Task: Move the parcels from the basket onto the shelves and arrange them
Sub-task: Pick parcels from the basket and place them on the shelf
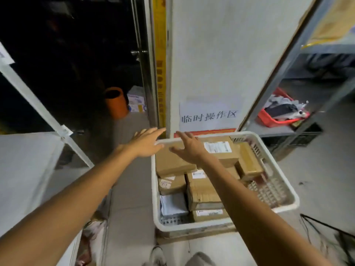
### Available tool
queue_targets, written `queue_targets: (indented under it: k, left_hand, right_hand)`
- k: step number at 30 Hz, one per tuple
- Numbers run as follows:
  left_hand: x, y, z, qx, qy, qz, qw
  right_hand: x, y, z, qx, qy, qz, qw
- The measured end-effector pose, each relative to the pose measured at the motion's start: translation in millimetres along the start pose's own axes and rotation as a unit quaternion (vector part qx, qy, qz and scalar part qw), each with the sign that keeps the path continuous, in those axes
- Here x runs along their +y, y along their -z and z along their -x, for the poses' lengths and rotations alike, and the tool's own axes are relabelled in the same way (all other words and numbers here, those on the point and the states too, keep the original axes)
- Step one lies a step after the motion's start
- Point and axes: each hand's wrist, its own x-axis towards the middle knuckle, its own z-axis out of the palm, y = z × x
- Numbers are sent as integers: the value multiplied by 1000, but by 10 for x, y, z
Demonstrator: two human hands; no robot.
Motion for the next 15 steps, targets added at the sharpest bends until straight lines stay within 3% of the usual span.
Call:
queue_targets:
  k: [7,15]
  left_hand:
    - [499,-569,-727,-84,-101,-17,991]
    - [841,-1049,-1545,-109,-76,70,989]
  right_hand:
    - [1017,-3,100,-13,-138,-30,990]
    - [2053,142,-326,-32,-186,-64,980]
